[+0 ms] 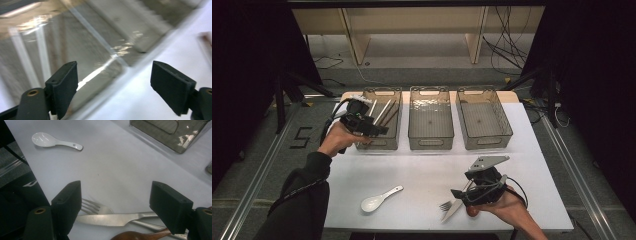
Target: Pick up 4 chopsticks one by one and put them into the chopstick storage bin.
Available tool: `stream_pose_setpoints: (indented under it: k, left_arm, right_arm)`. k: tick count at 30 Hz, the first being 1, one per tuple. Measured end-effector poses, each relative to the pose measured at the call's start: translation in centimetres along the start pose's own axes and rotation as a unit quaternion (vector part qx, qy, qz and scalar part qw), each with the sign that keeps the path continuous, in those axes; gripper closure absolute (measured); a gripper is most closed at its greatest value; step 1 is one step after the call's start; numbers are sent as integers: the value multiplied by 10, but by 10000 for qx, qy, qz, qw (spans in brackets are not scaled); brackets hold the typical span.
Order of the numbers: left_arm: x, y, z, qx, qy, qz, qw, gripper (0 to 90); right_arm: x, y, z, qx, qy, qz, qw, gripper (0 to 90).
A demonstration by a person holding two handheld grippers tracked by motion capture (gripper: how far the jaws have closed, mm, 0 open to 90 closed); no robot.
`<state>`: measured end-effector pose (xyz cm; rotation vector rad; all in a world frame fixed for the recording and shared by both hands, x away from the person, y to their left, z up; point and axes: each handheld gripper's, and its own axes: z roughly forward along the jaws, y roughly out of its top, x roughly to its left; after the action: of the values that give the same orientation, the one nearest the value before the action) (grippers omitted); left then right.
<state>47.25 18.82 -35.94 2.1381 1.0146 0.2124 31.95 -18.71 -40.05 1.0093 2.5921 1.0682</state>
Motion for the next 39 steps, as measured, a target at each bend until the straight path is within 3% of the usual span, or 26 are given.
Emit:
stream_pose_setpoints:
  k: [6, 10, 12, 23, 32, 39]
  left_arm:
    - [-22, -14, -5, -63, -221, 171, 9996, 180]
    - [-30, -24, -3, 40, -673, 225, 9975, 170]
    - [-36, -28, -2, 121, -575, 334, 9977, 169]
    - [-61, -42, 0, 169, -663, 654, 9955, 165]
    - [-69, -58, 9, 418, -507, 780, 9948, 165]
    - [-71, -68, 10, 494, -372, 745, 9953, 165]
  right_arm:
    - [-1, 0, 0, 1, -21, -2, 10000, 267]
    - [-1, 0, 0, -1, -33, 11, 10000, 266]
    - [-1, 0, 0, 5, -30, 18, 10000, 267]
    - [0, 0, 0, -3, -36, 11, 10000, 267]
    - [-1, -1, 0, -7, -44, 12, 10000, 266]
    - [-1, -1, 0, -13, -36, -2, 10000, 266]
